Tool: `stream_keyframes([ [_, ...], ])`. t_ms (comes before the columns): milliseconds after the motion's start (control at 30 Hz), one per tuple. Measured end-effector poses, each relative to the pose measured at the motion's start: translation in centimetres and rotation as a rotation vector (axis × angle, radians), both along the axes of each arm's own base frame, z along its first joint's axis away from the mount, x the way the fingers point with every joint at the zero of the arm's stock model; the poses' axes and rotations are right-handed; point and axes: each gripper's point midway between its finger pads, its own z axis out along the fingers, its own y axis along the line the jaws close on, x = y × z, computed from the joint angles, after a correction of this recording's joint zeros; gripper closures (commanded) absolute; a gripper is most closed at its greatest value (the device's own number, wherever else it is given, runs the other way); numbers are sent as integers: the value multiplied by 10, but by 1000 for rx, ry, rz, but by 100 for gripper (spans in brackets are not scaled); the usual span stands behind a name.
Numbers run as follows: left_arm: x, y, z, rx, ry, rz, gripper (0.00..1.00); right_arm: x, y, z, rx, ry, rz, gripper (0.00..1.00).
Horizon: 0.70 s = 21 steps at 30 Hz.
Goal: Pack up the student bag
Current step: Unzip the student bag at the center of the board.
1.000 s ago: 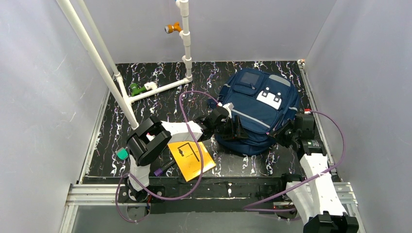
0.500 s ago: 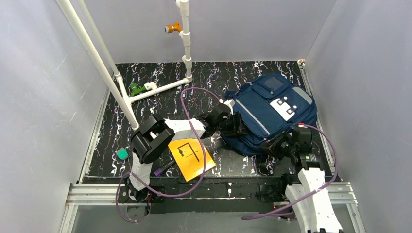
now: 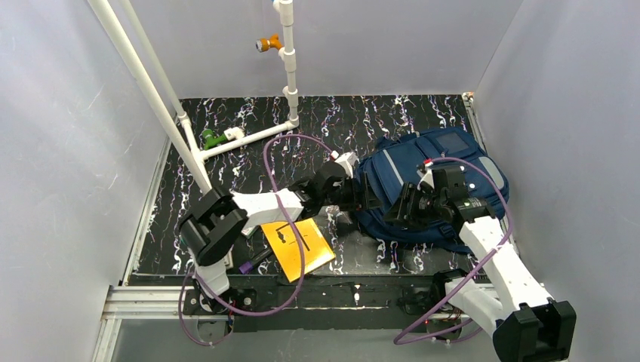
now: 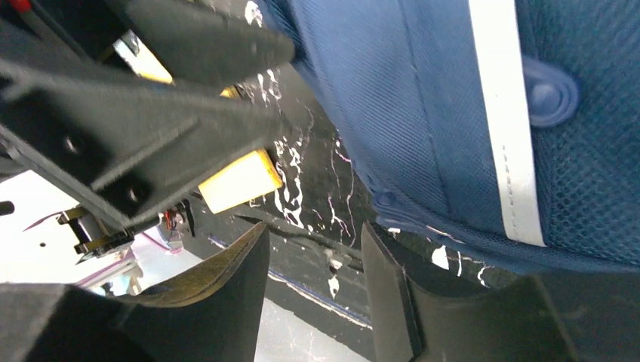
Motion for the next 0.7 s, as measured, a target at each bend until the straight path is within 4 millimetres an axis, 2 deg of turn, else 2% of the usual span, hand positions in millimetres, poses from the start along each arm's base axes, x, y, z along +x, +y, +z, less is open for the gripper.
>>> stream_keyframes([
  [133,-16,12,27,-14,-49,-46,28,20,-10,24,-66,-102,-31,37],
  [200,-23,14,41,-16,-96,-72,29,31,-25,34,-146,-153,-98,31],
  [300,-45,6,54,14,-222,-141,33,41,-53,46,-265,-225,-219,30],
  [433,-88,-21,48,118,-397,-295,38,40,-80,49,-377,-247,-325,30],
  [500,-99,-33,42,161,-433,-344,39,37,-92,49,-429,-241,-364,30],
  [567,-98,-37,35,198,-447,-357,41,35,-102,51,-470,-238,-400,29],
  [700,-82,-38,17,266,-428,-344,44,30,-117,56,-522,-255,-454,29],
])
